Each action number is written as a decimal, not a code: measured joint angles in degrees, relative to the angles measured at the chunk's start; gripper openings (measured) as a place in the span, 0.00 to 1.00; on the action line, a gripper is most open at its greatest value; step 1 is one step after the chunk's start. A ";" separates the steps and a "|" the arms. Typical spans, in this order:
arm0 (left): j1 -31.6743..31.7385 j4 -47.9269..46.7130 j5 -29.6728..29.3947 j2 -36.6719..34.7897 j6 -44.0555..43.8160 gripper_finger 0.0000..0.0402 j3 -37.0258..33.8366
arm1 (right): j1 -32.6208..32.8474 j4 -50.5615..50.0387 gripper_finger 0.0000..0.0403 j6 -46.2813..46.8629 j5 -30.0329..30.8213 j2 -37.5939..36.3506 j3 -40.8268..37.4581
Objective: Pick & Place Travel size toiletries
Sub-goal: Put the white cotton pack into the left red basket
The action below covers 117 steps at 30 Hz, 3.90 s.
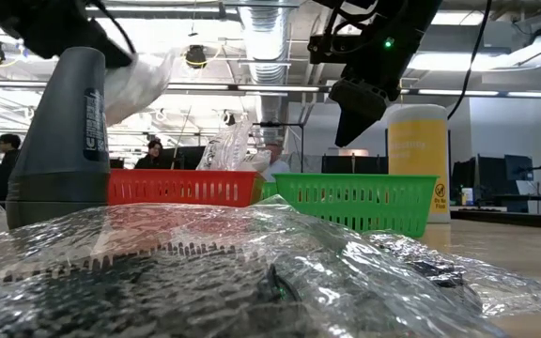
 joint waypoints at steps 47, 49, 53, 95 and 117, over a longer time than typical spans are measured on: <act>19.24 27.51 12.42 27.29 27.89 0.00 0.00 | -0.02 0.02 0.27 -0.02 0.02 0.00 0.02; 19.28 27.46 12.40 27.93 28.32 0.00 0.00 | -0.02 0.02 0.27 -0.02 0.02 0.00 0.00; 19.62 27.36 12.39 29.32 27.83 0.00 -0.33 | -0.02 0.02 0.27 -0.02 0.02 0.00 -0.01; 15.97 12.71 7.13 11.10 16.16 0.28 -0.31 | 0.00 -0.72 0.27 -0.07 0.02 0.37 -0.01; -0.36 0.23 15.50 7.58 -7.36 0.28 -0.31 | -0.02 -0.87 0.27 -0.07 -0.33 0.42 -0.01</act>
